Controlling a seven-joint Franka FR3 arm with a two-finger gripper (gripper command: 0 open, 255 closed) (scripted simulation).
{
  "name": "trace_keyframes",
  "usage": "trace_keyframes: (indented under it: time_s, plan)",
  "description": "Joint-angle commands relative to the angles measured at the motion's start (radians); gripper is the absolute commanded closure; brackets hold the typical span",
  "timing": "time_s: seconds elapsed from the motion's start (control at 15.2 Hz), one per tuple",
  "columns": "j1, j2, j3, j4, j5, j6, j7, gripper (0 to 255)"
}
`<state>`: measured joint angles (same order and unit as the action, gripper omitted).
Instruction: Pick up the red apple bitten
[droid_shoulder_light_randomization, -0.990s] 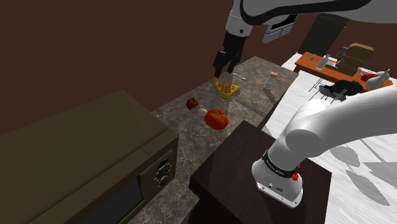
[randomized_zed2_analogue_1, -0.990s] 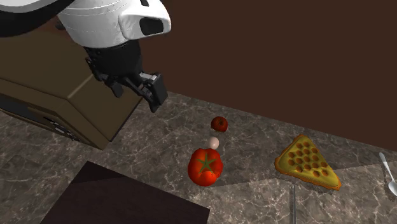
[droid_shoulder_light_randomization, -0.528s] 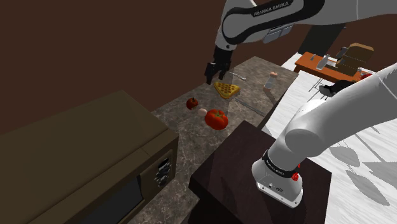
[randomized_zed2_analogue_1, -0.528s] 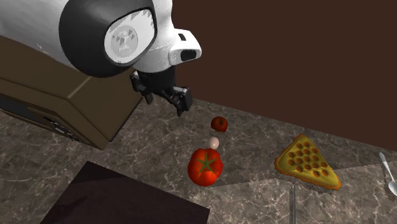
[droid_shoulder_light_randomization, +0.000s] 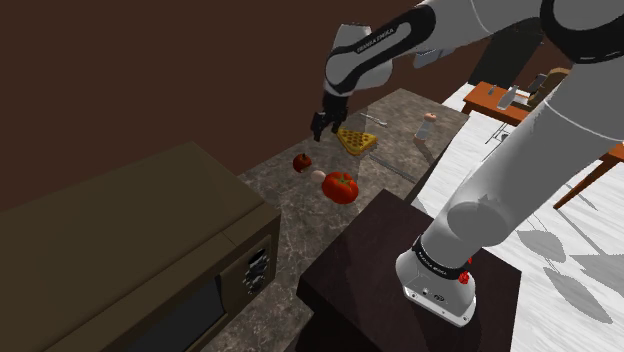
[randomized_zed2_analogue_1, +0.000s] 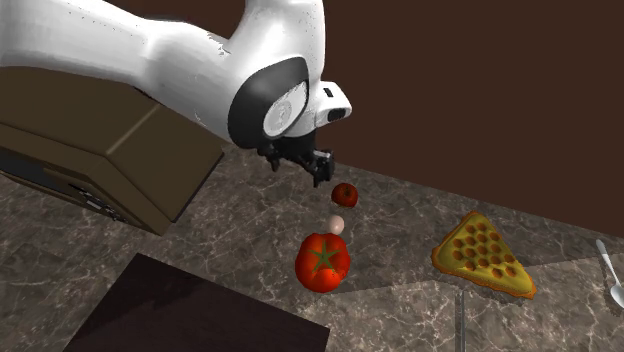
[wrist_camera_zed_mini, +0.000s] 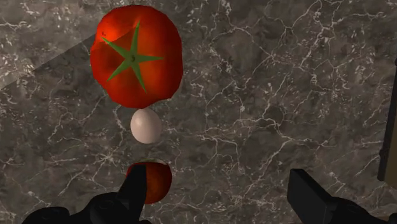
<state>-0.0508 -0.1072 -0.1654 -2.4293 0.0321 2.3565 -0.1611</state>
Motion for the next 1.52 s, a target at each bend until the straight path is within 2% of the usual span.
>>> trace_keyframes:
  time_s: [0.0,0.53,1.06,1.45]
  plan:
    - [-0.003,0.079,-0.008,0.028,0.014,0.054,-0.024,0]
    - [-0.040,0.399,-0.011,0.214,0.095,0.192,-0.125,0]
    - [-0.105,0.703,0.015,0.474,0.143,0.246,-0.187,0]
    - [-0.116,0.772,0.031,0.492,0.157,0.297,-0.197,0]
